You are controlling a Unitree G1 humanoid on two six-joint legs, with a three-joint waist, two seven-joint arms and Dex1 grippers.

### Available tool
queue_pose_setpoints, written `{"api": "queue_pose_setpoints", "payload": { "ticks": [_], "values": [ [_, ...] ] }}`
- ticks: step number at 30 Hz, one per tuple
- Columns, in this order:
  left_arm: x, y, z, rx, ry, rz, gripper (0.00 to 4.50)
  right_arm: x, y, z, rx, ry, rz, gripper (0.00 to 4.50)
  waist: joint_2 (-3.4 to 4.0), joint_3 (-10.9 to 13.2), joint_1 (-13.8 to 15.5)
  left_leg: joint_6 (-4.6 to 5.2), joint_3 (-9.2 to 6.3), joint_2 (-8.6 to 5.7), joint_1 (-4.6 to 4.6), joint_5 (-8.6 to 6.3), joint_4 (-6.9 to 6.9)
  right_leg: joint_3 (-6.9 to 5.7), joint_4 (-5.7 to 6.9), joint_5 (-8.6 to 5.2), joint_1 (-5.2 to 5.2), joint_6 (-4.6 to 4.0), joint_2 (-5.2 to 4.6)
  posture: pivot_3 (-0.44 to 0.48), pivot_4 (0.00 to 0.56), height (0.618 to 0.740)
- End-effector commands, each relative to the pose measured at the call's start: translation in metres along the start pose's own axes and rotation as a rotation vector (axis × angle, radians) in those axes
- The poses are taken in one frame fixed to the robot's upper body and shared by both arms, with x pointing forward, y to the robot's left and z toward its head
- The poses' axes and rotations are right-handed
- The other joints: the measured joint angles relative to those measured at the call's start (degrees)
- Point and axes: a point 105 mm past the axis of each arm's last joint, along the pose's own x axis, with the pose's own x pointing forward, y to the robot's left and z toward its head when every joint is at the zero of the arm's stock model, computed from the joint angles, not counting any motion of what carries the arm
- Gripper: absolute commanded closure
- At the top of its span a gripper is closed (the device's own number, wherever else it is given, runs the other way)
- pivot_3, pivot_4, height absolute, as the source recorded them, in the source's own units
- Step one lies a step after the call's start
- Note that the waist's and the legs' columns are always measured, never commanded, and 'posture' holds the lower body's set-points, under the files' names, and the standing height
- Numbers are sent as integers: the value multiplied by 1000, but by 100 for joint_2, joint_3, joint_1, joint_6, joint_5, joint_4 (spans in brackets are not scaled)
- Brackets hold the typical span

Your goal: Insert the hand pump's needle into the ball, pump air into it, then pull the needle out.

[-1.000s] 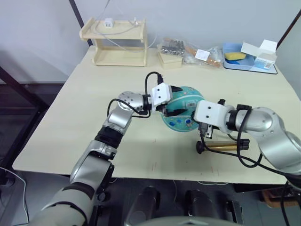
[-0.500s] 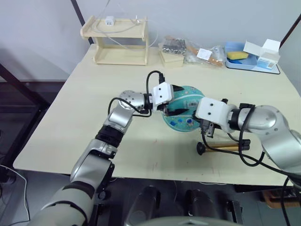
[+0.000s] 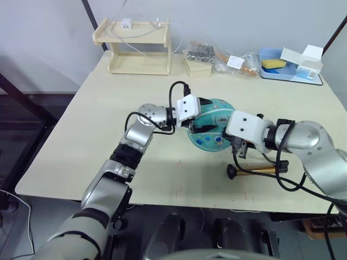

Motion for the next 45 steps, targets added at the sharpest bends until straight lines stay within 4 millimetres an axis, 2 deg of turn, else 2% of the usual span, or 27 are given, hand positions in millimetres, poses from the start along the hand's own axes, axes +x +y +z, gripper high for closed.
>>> {"api": "queue_pose_setpoints", "payload": {
  "ticks": [1,19,22,24,26,28,33,35,37,40,41,45],
  "values": [
    [-26,-49,-106,-198,440,-76,356,-36,6,61,-240,-234,-62,4184,0,0,0,0,0,0,0,0,0,0,0,0,0,0,0,0,150,740],
    [-25,-48,-108,-200,449,-77,356,-40,4,64,-240,-235,-69,4184,-1,-1,-20,1,0,0,0,0,5,1,4,0,0,0,0,0,150,740],
    [-23,-49,-107,-196,444,-78,356,-41,5,64,-237,-235,-70,4184,-12,-65,-67,0,-1,2,7,0,4,1,4,0,4,0,1,0,150,740],
    [-22,-49,-106,-195,441,-78,356,-42,5,63,-234,-233,-69,4184,-58,-110,-93,24,-10,3,62,-15,-5,-11,-4,-3,52,3,5,0,150,740],
    [-21,-48,-105,-195,431,-71,356,-42,5,61,-228,-228,-72,4184,-73,-131,-167,26,-22,16,125,-18,-17,-20,-34,-26,131,36,8,0,150,740],
    [-21,-46,-102,-202,409,-56,356,-42,4,59,-217,-224,-80,4184,-83,-143,-223,12,-29,24,178,-25,-25,-18,-81,-34,201,25,9,0,150,740],
    [-20,-25,-79,-303,219,63,356,-45,-5,50,-158,-226,-124,4184,-72,-150,-308,40,-26,11,181,-10,-38,6,-83,-4,187,53,5,0,150,740],
    [-24,-16,-69,-358,137,97,356,-48,-11,47,-124,-239,-152,4184,-72,-150,-318,44,-26,9,175,-13,-45,7,-83,8,176,31,6,0,150,740],
    [-29,-7,-57,-421,49,135,71,-53,-19,42,-100,-235,-181,4184,-63,-144,-349,56,-18,5,156,-21,-45,21,-84,10,155,29,5,0,150,740],
    [-50,12,-25,-527,-157,180,0,-66,-43,29,-48,-222,-255,4184,-58,-139,-396,61,-7,3,128,-24,-45,32,-83,10,121,30,3,0,150,740],
    [-56,15,-16,-546,-200,178,0,-69,-48,26,-46,-217,-269,4184,-56,-138,-406,37,-2,3,68,-9,-40,38,-70,15,58,25,5,0,150,740],
    [-78,15,13,-615,-323,133,0,-75,-64,16,-45,-212,-301,4184,-23,-115,-464,34,12,2,13,-7,-41,55,-41,15,-21,23,6,0,150,740]
  ]
}}
